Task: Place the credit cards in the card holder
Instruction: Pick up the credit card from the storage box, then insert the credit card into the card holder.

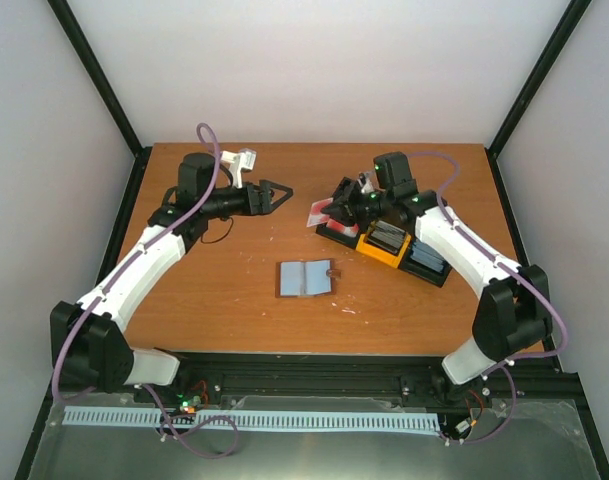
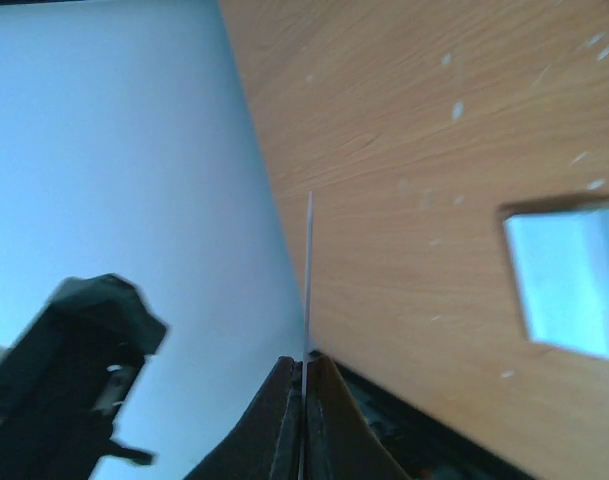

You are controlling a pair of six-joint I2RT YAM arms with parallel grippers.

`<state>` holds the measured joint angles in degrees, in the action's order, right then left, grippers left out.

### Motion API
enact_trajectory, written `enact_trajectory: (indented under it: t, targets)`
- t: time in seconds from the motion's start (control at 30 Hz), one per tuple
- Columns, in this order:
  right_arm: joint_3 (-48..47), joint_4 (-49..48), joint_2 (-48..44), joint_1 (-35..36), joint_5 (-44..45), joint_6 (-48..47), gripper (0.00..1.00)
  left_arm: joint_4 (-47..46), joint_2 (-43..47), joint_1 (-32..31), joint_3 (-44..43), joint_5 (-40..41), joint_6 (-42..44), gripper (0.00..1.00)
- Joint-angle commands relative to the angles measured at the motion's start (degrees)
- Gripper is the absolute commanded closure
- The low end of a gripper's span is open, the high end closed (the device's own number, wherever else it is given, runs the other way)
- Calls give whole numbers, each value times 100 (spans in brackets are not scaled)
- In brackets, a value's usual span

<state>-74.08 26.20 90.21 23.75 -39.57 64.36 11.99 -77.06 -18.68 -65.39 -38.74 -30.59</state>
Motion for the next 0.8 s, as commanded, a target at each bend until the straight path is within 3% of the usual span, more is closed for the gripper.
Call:
enact_trajectory:
  t: [0.0, 0.1, 0.23, 0.4, 0.57, 0.63, 0.77]
  targets:
    - [363, -1156, -437, 165, -420, 2128, 97, -153, 201, 40, 9, -547, -301, 12]
    - [794, -1514, -609, 266, -492, 2683, 97, -151, 223, 40, 102, -599, -418, 12]
    - [1006, -1466, -715, 336, -349, 2382, 97, 33, 252, 40, 273, -467, -488, 12]
    - [791, -717, -607, 448, 372, 206, 97, 708, 105, 40, 542, -80, -428, 13]
    - [920, -619, -335, 963, 928, -1924, 97, 880, -98, 40, 1210, 112, -296, 19]
    - [1046, -590, -169, 1231, 1336, -2420, 97, 875, -232, 40, 1468, 180, -251, 22]
    - [1704, -1145, 40, 1453, 1709, -2427, 97, 799, -543, 31, 1828, 327, -70, 23]
